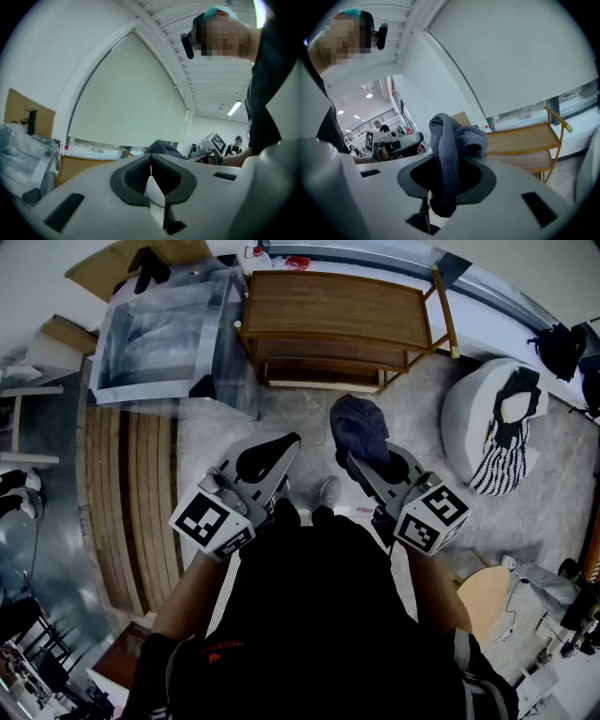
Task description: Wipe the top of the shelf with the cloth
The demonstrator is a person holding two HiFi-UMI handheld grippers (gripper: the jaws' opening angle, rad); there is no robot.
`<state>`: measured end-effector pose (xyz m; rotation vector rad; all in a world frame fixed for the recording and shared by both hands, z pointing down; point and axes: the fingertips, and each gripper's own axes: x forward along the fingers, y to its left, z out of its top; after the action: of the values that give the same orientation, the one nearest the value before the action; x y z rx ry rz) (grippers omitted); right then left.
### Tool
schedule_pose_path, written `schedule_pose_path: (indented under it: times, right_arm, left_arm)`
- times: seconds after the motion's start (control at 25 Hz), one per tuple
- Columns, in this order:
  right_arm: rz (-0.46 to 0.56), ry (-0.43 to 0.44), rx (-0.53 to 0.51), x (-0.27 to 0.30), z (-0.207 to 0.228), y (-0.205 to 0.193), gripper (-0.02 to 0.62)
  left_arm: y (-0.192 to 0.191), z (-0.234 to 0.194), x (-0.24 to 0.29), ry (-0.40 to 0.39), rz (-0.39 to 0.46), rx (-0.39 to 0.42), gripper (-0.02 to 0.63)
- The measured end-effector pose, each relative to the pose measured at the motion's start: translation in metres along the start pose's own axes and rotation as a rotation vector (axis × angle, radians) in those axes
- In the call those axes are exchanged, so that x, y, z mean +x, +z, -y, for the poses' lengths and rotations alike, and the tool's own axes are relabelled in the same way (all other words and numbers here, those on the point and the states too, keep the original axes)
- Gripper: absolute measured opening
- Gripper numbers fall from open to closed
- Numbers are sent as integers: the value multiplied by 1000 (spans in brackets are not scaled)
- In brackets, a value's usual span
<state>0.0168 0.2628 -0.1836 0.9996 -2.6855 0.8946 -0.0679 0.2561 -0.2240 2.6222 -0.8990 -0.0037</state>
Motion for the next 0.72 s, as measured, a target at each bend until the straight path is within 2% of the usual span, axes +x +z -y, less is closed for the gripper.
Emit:
schedule_pose_path:
  times: [0.72]
  right_arm:
    - [-25, 23, -49, -56, 35, -20, 95]
  left_arm:
    - [-35, 41, 35, 73, 1, 14, 20]
